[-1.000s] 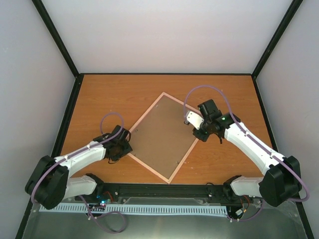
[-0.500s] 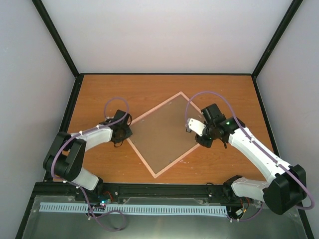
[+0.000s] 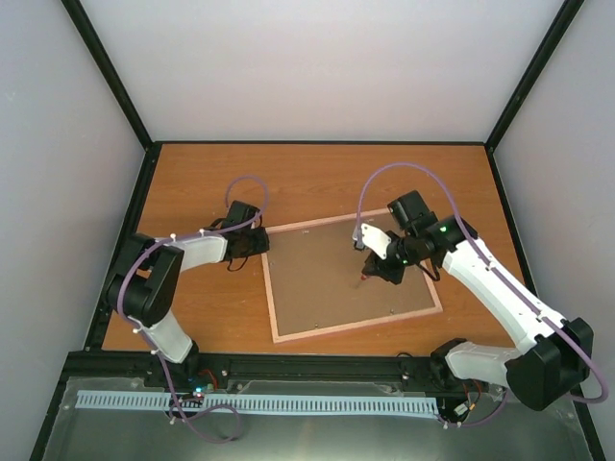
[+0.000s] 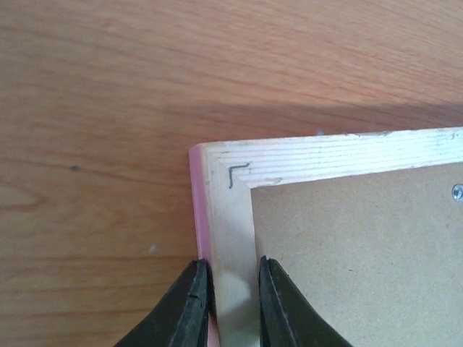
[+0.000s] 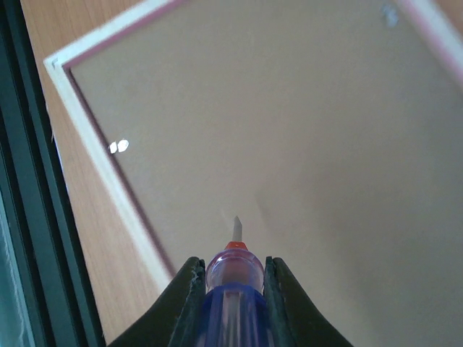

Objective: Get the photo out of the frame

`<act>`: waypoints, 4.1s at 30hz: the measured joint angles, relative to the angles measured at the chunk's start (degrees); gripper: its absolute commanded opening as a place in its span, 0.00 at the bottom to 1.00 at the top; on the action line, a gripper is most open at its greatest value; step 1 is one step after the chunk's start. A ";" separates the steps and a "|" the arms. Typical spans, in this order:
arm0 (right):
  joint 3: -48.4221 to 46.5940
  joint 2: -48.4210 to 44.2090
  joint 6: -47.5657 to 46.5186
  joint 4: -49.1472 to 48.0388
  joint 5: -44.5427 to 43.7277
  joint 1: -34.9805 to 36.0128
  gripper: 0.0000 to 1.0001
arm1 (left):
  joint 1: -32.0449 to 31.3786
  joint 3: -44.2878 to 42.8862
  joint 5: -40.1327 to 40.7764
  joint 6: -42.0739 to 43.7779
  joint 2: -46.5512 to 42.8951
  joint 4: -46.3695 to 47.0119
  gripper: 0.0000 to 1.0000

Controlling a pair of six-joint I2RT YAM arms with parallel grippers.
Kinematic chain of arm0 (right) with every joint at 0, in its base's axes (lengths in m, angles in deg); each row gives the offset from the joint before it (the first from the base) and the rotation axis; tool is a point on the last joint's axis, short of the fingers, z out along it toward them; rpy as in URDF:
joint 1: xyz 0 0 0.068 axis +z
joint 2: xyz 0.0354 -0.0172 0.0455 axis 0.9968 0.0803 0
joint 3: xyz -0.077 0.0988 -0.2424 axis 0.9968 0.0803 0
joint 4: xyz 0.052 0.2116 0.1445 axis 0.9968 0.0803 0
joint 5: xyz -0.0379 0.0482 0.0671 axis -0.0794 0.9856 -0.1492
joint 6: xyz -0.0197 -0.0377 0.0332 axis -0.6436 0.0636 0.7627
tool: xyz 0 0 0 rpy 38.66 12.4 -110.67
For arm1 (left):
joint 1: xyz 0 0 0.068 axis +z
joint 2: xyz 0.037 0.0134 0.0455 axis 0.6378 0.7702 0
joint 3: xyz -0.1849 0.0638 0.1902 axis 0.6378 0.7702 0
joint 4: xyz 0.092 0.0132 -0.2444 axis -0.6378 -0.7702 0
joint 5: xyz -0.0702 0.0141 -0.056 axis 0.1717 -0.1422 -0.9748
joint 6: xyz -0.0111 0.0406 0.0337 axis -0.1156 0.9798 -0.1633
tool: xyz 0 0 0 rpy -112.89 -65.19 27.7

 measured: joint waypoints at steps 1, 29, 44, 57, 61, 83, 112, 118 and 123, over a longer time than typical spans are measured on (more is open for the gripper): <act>-0.94 0.44 0.42 -0.55 0.68 0.00 0.03 | 0.00 -0.33 -0.76 0.81 0.42 0.31 0.01; -23.26 31.61 24.02 -25.68 5.84 6.64 0.03 | -8.31 13.64 -3.32 -4.13 -27.15 -10.73 0.49; -25.88 37.73 25.64 -26.01 2.23 13.60 0.03 | -9.40 23.19 -8.04 -7.72 -31.71 -5.33 0.45; -25.88 38.75 24.22 -25.55 2.84 15.23 0.03 | -9.42 23.19 -8.09 -8.44 -25.35 -1.44 0.32; -25.88 39.52 24.17 -25.57 2.56 15.56 0.03 | -9.42 23.19 -8.22 -8.70 -24.44 -0.37 0.28; -26.01 39.80 25.18 -27.69 -1.84 16.81 0.03 | -9.46 23.19 -8.68 -10.16 -23.02 1.79 0.01; -22.49 33.42 22.69 -25.92 -13.07 18.58 0.03 | -9.46 23.54 -7.82 -10.64 -22.60 3.56 0.01; -15.72 21.03 17.07 -23.91 -11.17 18.36 0.03 | -9.46 23.61 -7.76 -10.64 -22.71 3.58 0.01; -9.99 13.75 12.33 -21.64 -9.42 18.25 0.03 | -9.46 23.87 -7.50 -10.75 -23.15 3.58 0.01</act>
